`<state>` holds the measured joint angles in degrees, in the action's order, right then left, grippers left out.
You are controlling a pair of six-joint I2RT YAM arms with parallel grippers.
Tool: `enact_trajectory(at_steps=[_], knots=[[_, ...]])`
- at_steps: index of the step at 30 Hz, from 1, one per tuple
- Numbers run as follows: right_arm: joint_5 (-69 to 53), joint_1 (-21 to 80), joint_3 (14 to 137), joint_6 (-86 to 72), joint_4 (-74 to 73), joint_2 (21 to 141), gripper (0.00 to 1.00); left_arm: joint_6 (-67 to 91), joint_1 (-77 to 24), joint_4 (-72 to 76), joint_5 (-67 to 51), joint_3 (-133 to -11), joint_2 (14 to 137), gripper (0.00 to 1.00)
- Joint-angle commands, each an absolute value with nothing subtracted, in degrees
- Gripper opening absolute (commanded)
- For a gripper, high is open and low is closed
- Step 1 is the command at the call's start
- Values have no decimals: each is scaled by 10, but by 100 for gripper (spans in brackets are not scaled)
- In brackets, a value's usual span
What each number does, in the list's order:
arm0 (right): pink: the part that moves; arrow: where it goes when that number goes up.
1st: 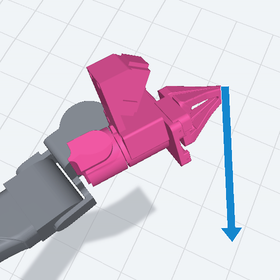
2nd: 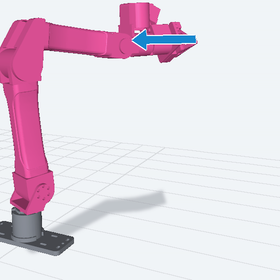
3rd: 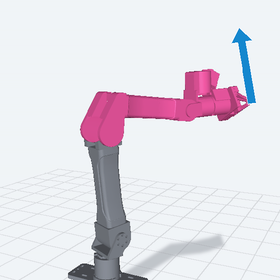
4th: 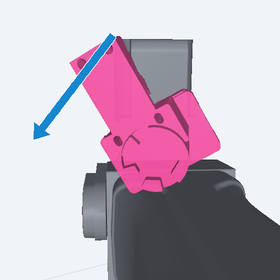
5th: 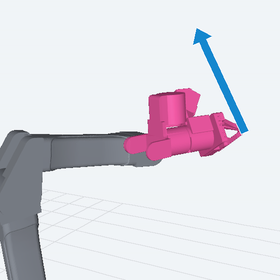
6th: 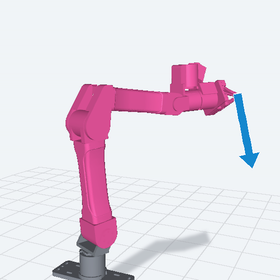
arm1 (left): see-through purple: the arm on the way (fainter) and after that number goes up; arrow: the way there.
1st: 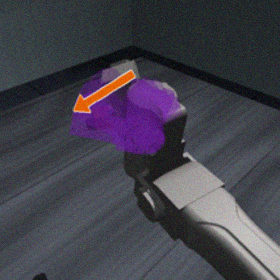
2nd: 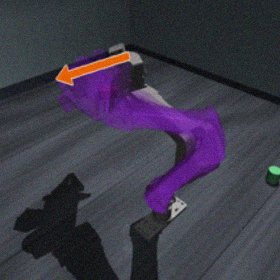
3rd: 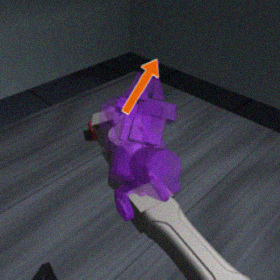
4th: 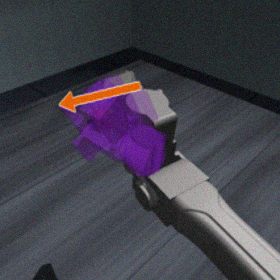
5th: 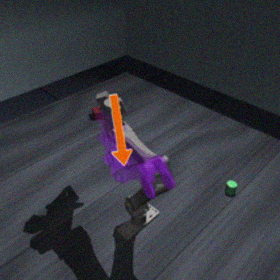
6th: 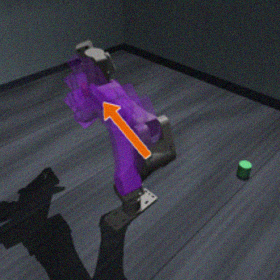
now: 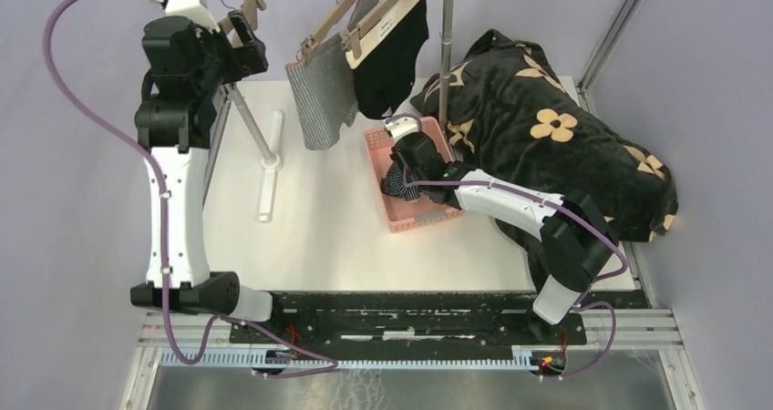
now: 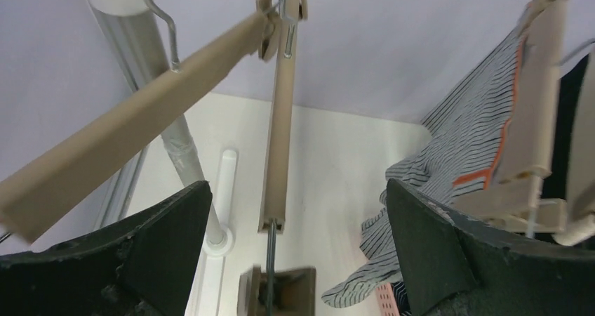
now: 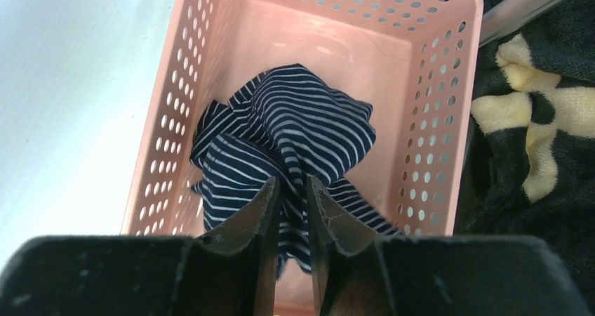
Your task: Remove the underwear clipped to the hanger
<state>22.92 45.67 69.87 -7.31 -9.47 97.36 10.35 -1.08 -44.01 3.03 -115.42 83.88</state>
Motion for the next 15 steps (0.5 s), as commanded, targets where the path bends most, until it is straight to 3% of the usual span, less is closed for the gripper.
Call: enact_trajectory(at_steps=[1,10,15], knots=[[231,456,725,-68,-74,949,28,105,-9,-375,26,-1146,774,99],[223,457,715,-70,-80,931,28,101,-9,-365,-2,-1129,699,99],[225,467,707,-68,-83,905,28,106,-9,-350,-100,-1137,717,99]])
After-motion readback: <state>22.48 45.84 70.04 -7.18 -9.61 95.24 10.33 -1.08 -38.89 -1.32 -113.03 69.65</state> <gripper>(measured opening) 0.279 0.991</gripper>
